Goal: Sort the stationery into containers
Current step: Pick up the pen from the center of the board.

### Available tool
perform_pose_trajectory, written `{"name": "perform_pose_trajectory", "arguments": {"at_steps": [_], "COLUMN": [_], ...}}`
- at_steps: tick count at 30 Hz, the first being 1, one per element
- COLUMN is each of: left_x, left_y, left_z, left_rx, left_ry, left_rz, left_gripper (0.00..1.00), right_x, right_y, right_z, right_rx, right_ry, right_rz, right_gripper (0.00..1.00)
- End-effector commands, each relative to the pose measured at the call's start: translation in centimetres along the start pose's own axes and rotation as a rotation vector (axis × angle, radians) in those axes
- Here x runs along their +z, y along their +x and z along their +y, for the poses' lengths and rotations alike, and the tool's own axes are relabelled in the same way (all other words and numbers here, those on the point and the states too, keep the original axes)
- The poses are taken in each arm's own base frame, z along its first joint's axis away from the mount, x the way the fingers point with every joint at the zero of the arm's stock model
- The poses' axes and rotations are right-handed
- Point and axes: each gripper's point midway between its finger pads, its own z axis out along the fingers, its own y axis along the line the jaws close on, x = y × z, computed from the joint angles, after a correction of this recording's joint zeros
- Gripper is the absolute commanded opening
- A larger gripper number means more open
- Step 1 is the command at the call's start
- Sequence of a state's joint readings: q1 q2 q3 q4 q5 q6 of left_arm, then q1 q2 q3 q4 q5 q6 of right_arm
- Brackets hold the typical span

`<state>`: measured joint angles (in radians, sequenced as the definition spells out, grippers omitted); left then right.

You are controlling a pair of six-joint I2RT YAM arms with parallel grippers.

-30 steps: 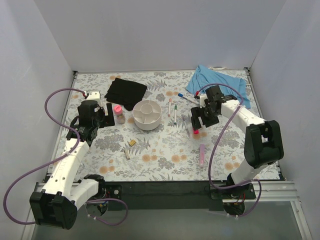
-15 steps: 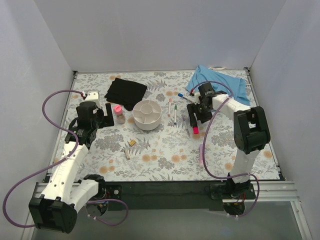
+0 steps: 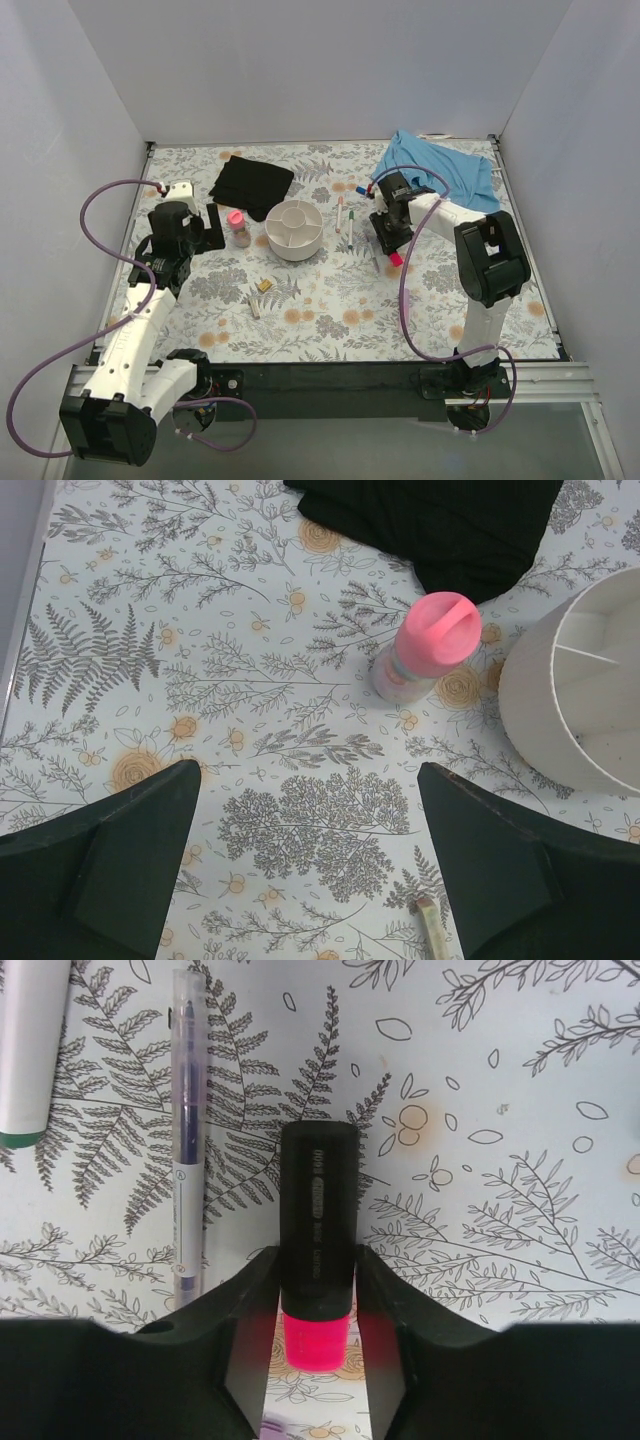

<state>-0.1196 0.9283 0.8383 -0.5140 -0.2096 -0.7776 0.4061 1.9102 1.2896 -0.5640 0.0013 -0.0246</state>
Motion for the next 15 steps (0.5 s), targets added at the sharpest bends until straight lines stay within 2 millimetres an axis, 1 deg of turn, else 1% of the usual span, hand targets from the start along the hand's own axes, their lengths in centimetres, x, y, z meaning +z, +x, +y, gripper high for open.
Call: {"name": "perform_pose_trajectory", "arguments": {"at_steps": [1, 2, 3, 4, 5, 7, 8, 9, 10, 11, 12, 13, 14, 15], "left_x": [0.3, 0.4, 0.4, 0.5, 0.5, 0.5, 0.6, 0.7, 0.8, 1.1, 1.3, 1.4, 1.8, 2.0], "left_y": [-0.3, -0.4, -0.4, -0.5, -0.8, -1.2, -1.2, -1.2, -1.3, -1.0, -0.8, -0.9, -0.7, -0.6], "left_z": [0.6, 0.6, 0.6, 0.6, 0.6, 0.9, 1.1, 1.2, 1.3, 1.6, 1.8, 1.9, 2.1, 2.1], "left_rx": [-0.014, -0.013, -0.014, -0.013, -0.011, -0.015, -0.022, -0.027, -0.034, -0.050, -0.061, -0.068, -0.071, -0.074], "left_ry": [-0.018, -0.018, -0.017, -0.018, -0.019, -0.032, -0.038, -0.039, -0.039, -0.051, -0.059, -0.063, -0.070, -0.071], "left_rz": [-0.020, -0.019, -0.019, -0.022, -0.030, -0.043, -0.046, -0.047, -0.055, -0.048, -0.045, -0.053, -0.041, -0.038], "left_gripper": [0.92, 0.92, 0.91, 0.92, 0.92, 0.91, 0.91, 0.91, 0.90, 0.90, 0.90, 0.89, 0.89, 0.89], "right_x": [2.4, 2.6, 2.5, 2.3, 1.6, -1.5, -3.0, -6.3, -8.1, -9.9, -13.1, -14.4, -15.7, -18.8], "right_y": [3.8, 4.0, 3.9, 3.4, 2.2, -0.9, -1.8, -4.8, -5.9, -7.2, -9.2, -10.1, -10.6, -12.8], "right_z": [0.3, 0.2, 0.0, -0.2, -0.2, -0.1, 0.3, 1.5, 2.0, 3.4, 4.3, 5.3, 7.0, 8.2], "right_rx": [-0.022, -0.026, -0.028, -0.039, -0.053, -0.061, -0.063, -0.083, -0.099, -0.116, -0.141, -0.158, -0.196, -0.241], "right_ry": [0.063, 0.073, 0.088, 0.089, 0.090, 0.069, 0.037, -0.036, -0.066, -0.131, -0.165, -0.197, -0.233, -0.242], "right_rz": [0.106, 0.109, 0.104, 0.090, 0.055, -0.046, -0.074, -0.186, -0.245, -0.319, -0.461, -0.538, -0.605, -0.766], "right_gripper": [0.18, 0.02, 0.01, 0.01, 0.01, 0.01, 0.01, 0.01, 0.01, 0.01, 0.01, 0.01, 0.01, 0.01]}}
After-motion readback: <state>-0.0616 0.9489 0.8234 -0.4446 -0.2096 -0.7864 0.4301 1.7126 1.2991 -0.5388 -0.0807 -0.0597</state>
